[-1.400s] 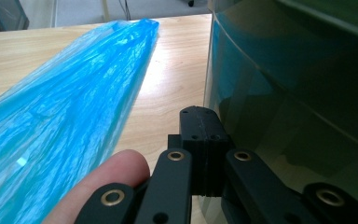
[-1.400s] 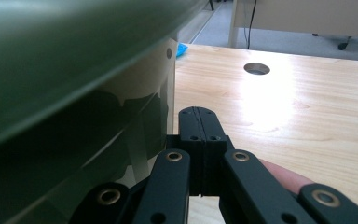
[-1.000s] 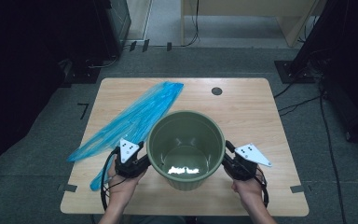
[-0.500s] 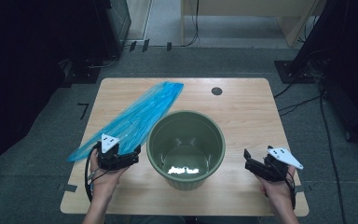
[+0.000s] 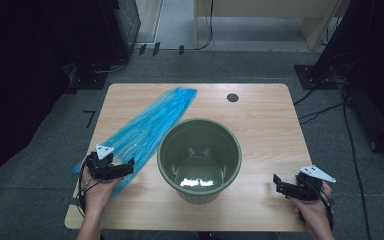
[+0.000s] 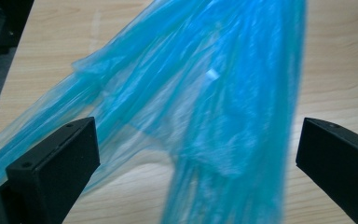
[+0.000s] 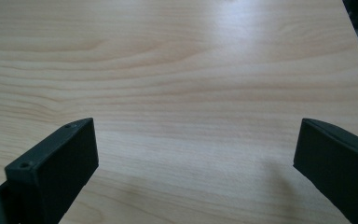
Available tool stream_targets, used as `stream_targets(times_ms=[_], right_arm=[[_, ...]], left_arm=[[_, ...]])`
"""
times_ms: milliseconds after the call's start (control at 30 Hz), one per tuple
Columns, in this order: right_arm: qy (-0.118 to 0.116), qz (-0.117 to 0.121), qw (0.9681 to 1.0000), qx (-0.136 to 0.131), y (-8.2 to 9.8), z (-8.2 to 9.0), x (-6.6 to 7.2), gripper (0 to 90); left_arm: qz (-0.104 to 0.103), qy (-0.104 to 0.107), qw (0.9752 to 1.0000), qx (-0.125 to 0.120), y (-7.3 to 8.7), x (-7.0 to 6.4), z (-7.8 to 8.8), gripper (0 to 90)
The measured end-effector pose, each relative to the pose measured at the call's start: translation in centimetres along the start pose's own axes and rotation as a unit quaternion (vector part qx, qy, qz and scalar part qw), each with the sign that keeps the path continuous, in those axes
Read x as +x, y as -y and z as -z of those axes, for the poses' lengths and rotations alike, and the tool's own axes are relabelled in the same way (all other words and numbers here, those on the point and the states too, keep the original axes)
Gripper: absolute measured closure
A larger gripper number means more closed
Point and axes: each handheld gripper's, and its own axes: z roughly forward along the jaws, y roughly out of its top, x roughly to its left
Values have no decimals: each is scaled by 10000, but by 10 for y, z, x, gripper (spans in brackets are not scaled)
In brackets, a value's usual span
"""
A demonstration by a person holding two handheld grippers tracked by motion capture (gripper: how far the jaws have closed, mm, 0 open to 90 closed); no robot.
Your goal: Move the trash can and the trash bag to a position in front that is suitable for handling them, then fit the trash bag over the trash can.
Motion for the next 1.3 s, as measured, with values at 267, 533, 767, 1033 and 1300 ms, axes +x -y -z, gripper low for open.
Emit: stream_targets(times_ms=[267,533,767,1033,1300], right_arm=[[67,275,9992,296,5,-7,6,0],[163,353,9987,334,6,-8,8,0],[238,422,9982,358,6,-9,9,1],[285,438,9979,374,6,-9,10,5],[293,436,9979,367,6,-9,10,5]], left_arm=[[-85,-55,9996,253,11,10,-20,0],[-53,-11,9985,542,16,11,-27,9],[-183,155,9991,342,15,7,-20,326],[-241,223,9990,289,16,2,-16,888],[-617,1098,9910,460,8,-3,1,781]])
